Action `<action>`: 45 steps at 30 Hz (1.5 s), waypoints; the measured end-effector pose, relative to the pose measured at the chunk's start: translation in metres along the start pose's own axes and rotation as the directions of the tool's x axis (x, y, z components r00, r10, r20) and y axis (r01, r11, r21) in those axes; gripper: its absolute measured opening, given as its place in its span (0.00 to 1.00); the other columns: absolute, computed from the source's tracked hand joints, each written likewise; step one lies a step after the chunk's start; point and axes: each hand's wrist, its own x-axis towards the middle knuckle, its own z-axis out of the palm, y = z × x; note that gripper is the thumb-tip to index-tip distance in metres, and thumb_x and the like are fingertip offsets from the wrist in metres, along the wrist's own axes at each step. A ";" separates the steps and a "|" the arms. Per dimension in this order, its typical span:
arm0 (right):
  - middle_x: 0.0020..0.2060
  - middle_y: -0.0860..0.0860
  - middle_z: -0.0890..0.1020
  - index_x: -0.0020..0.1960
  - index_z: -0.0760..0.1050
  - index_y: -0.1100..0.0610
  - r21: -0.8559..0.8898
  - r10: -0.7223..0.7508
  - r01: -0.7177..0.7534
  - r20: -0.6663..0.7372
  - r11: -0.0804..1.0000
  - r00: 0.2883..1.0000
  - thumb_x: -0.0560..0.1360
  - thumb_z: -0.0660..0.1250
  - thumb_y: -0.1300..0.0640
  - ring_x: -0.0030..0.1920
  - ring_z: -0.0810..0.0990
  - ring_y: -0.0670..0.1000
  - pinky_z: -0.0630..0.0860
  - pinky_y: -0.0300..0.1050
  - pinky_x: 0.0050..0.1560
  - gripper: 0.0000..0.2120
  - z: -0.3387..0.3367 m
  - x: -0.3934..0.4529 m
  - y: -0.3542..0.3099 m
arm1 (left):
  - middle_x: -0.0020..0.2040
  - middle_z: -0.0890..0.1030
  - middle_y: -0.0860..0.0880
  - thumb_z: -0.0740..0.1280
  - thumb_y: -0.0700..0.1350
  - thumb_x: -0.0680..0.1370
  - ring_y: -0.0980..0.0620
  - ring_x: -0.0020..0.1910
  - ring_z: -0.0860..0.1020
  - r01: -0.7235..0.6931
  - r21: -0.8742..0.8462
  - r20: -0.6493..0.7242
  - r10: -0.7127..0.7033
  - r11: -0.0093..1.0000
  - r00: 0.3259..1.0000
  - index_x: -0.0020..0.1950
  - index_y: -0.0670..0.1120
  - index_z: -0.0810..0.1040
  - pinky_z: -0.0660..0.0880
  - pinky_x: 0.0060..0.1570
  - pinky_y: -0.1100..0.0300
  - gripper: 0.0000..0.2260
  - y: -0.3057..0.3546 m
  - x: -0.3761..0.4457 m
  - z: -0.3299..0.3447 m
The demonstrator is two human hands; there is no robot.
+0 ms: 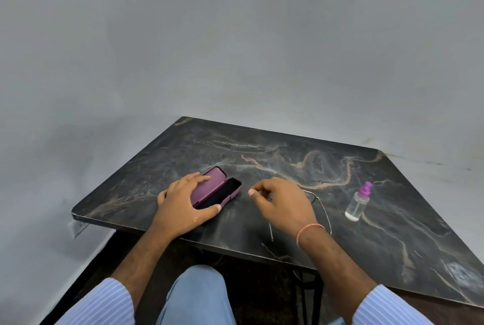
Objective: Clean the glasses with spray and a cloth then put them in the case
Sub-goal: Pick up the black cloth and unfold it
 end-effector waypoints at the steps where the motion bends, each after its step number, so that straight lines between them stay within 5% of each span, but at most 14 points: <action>1: 0.44 0.42 0.83 0.54 0.86 0.43 -0.020 0.001 0.000 0.036 1.000 0.999 0.81 0.67 0.40 0.50 0.83 0.49 0.81 0.50 0.54 0.12 0.005 0.008 -0.008 | 0.82 0.71 0.62 0.69 0.78 0.64 0.51 0.81 0.69 -0.009 -0.001 -0.006 0.009 1.000 1.000 0.79 0.67 0.72 0.61 0.79 0.39 0.43 0.000 0.000 0.000; 7: 0.51 0.45 0.89 0.55 0.87 0.41 -0.188 0.032 0.003 0.181 0.982 0.983 0.79 0.69 0.39 0.55 0.86 0.55 0.82 0.49 0.51 0.12 0.032 0.045 -0.044 | 0.81 0.69 0.65 0.71 0.76 0.65 0.54 0.78 0.70 -0.079 0.012 -0.056 0.080 0.997 0.995 0.79 0.68 0.70 0.63 0.76 0.43 0.43 0.001 -0.004 0.003; 17: 0.36 0.48 0.80 0.43 0.79 0.52 -0.287 0.158 -0.078 0.265 0.955 0.951 0.71 0.75 0.44 0.43 0.84 0.57 0.79 0.48 0.42 0.12 0.055 0.072 -0.062 | 0.79 0.69 0.67 0.75 0.74 0.64 0.56 0.76 0.69 -0.113 -0.002 -0.099 0.112 0.994 0.989 0.78 0.67 0.72 0.61 0.70 0.50 0.43 0.000 -0.005 0.006; 21: 0.44 0.51 0.87 0.49 0.85 0.52 -0.191 0.173 -0.119 0.293 0.974 0.940 0.70 0.73 0.48 0.47 0.87 0.57 0.87 0.52 0.50 0.10 0.055 0.071 -0.058 | 0.80 0.70 0.66 0.75 0.75 0.64 0.55 0.76 0.70 -0.094 -0.008 -0.087 0.093 0.995 0.992 0.79 0.66 0.71 0.64 0.73 0.45 0.44 0.001 -0.004 0.006; 25: 0.39 0.45 0.89 0.41 0.86 0.47 0.094 0.202 -0.228 0.231 0.969 0.952 0.70 0.74 0.46 0.44 0.87 0.49 0.86 0.50 0.50 0.07 0.049 0.064 -0.045 | 0.80 0.71 0.65 0.72 0.76 0.64 0.54 0.77 0.71 -0.057 -0.019 -0.089 0.055 0.998 0.995 0.80 0.65 0.71 0.64 0.74 0.45 0.45 0.002 -0.004 0.005; 31: 0.37 0.47 0.88 0.42 0.82 0.44 0.461 0.227 -0.255 0.117 0.850 0.967 0.71 0.74 0.45 0.31 0.88 0.49 0.76 0.40 0.24 0.04 0.007 0.037 -0.028 | 0.82 0.71 0.61 0.64 0.81 0.66 0.53 0.82 0.66 -0.029 0.098 -0.063 0.035 0.995 0.997 0.81 0.62 0.74 0.57 0.79 0.39 0.46 0.003 -0.001 0.004; 35: 0.38 0.47 0.89 0.45 0.81 0.41 0.483 0.227 -0.229 0.063 0.845 0.972 0.74 0.73 0.45 0.32 0.89 0.49 0.80 0.42 0.29 0.02 -0.023 0.016 -0.008 | 0.77 0.74 0.63 0.62 0.76 0.72 0.53 0.83 0.65 -0.029 0.056 -0.173 0.038 0.998 0.984 0.71 0.63 0.82 0.47 0.81 0.29 0.32 0.012 -0.006 0.002; 38: 0.36 0.44 0.89 0.48 0.80 0.38 0.420 0.195 -0.185 0.018 0.889 0.981 0.75 0.72 0.42 0.33 0.88 0.48 0.83 0.47 0.38 0.03 -0.038 -0.002 0.008 | 0.61 0.84 0.64 0.67 0.65 0.79 0.55 0.66 0.81 -0.216 -0.047 -0.331 0.189 0.975 0.925 0.56 0.60 0.88 0.68 0.74 0.32 0.15 0.020 -0.015 -0.001; 40: 0.35 0.41 0.88 0.49 0.80 0.37 0.308 0.162 -0.142 -0.040 0.941 0.986 0.75 0.71 0.38 0.32 0.85 0.45 0.82 0.47 0.39 0.06 -0.044 -0.012 0.015 | 0.52 0.88 0.62 0.67 0.61 0.81 0.59 0.56 0.86 -0.287 -0.218 -0.274 0.224 0.933 0.935 0.54 0.57 0.89 0.81 0.63 0.44 0.14 0.039 -0.017 -0.001; 42: 0.35 0.39 0.87 0.49 0.80 0.38 0.224 0.114 -0.094 -0.078 0.970 0.990 0.76 0.70 0.37 0.31 0.81 0.43 0.80 0.45 0.38 0.07 -0.048 -0.019 0.018 | 0.52 0.90 0.64 0.65 0.65 0.81 0.63 0.56 0.87 -0.223 -0.373 -0.124 0.190 0.901 0.974 0.55 0.58 0.91 0.82 0.59 0.57 0.18 0.067 -0.018 0.002; 45: 0.36 0.37 0.87 0.52 0.81 0.39 0.162 0.060 -0.044 -0.098 0.986 0.993 0.78 0.71 0.39 0.33 0.83 0.44 0.82 0.48 0.41 0.06 -0.054 -0.028 0.021 | 0.46 0.92 0.52 0.64 0.77 0.77 0.52 0.51 0.89 -0.096 -0.461 0.105 0.162 0.882 0.981 0.55 0.62 0.92 0.81 0.56 0.51 0.26 0.104 -0.011 0.011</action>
